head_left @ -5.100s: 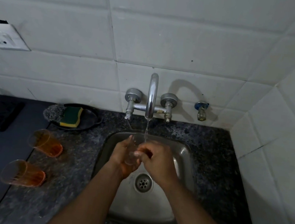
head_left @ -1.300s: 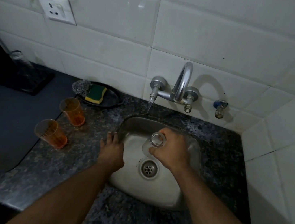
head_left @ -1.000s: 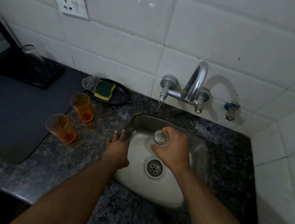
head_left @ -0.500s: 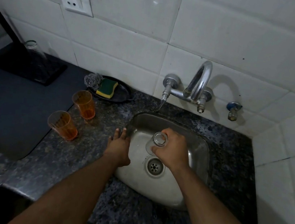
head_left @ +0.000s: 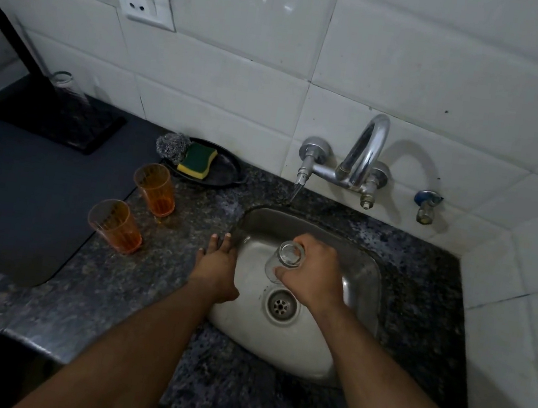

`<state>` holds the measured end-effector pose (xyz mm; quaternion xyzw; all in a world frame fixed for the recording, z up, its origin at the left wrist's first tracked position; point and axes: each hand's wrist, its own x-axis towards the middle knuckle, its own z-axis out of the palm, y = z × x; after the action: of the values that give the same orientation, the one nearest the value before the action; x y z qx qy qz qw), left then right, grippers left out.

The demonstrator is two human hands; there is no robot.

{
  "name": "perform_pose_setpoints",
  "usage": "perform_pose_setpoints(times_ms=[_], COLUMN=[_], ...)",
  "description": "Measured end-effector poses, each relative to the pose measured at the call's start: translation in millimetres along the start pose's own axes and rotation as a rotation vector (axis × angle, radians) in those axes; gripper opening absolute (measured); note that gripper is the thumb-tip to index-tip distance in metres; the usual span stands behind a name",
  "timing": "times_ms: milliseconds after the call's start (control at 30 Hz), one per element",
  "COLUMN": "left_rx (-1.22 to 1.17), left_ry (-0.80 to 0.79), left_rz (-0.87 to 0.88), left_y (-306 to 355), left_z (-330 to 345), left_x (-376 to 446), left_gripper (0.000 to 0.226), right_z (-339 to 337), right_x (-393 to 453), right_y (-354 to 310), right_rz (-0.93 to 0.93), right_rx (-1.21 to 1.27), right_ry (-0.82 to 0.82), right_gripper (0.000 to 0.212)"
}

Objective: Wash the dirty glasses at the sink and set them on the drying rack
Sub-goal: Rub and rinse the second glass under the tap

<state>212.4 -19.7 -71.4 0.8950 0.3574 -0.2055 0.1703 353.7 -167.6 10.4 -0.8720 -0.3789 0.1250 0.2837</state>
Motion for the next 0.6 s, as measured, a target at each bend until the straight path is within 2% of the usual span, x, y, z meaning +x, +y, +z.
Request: perform_pose_setpoints(times_ms=[233,367,433,533,600], left_rx=[-0.069,-0.229,-0.352,-0.443,-0.464], left_ry=[0.061,0.126,0.205,0.314,0.315], left_rz=[0.038,0.053,0.062,0.068,0.043], left_y=[-10,-16,-22,-36,-53], left_z=[3,2,6,5,6], left_x=[-1,-3,-14,-48,-74], left_gripper=[0.110,0.100,0.080,0.026,0.018], right_z=[1,-1,-1,2,8], right_x=[-3,-4,-5,-10,-14], right_y=[-4,-9,-11,-23,-38], right_rz=[-0.011,-0.033,-0.034,-0.048,-0.076], right_rx=[-0.011,-0.014,-0.013,-0.028,-0.027], right_ry=[-0.014,-0.012,-0.024,-0.061,-0.102], right_gripper=[0.047,0.049,0.050,0.051,0.049])
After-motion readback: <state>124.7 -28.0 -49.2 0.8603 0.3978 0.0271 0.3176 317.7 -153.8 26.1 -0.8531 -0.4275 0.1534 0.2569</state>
